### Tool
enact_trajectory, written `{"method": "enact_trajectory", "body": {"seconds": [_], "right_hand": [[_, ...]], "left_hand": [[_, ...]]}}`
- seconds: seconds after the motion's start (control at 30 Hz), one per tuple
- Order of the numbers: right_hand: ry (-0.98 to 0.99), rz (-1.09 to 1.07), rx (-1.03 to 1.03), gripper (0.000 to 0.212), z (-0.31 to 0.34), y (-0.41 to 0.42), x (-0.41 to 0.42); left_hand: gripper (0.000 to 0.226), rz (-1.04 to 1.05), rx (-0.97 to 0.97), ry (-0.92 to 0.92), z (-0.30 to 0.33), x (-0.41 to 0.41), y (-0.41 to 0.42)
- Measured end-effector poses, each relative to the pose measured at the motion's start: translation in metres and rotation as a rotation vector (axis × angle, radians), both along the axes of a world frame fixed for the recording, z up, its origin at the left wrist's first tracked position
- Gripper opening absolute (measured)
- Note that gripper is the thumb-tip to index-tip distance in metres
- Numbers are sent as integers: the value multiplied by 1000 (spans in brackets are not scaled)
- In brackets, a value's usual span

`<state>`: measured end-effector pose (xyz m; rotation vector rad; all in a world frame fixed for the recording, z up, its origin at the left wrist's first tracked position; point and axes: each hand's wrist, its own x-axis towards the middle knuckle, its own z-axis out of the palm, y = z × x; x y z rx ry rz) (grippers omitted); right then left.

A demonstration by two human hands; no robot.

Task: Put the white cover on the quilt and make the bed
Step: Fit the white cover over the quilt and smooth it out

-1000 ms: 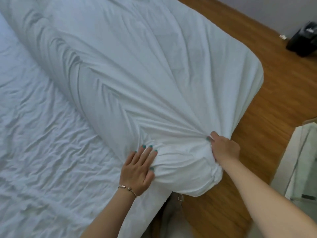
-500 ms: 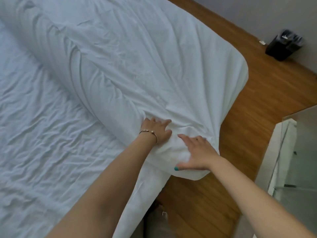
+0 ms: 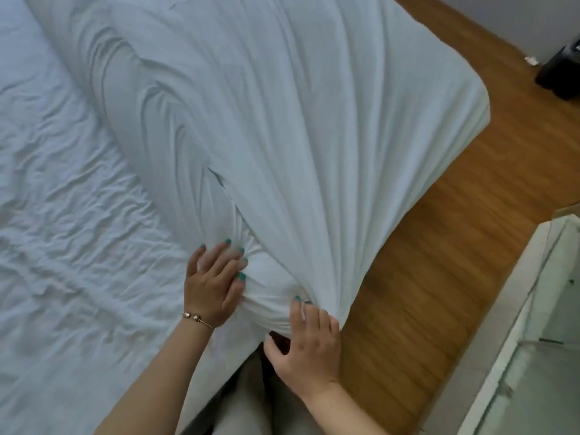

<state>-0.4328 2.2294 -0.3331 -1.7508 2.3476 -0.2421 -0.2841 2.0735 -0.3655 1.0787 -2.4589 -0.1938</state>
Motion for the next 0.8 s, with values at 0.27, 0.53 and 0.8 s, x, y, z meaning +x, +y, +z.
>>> {"method": "enact_trajectory", "body": {"seconds": [0.27, 0.53, 0.8], "right_hand": [[-110, 84, 357, 30, 35, -81, -112], [-255, -82, 563, 63, 19, -100, -119], [-300, -66, 275, 88, 1, -23, -62]], "left_hand": [[38, -238, 318, -699, 60, -126, -72], [35, -260, 326, -881, 62, -135, -73], [36, -18, 189, -129, 34, 14, 11]]}}
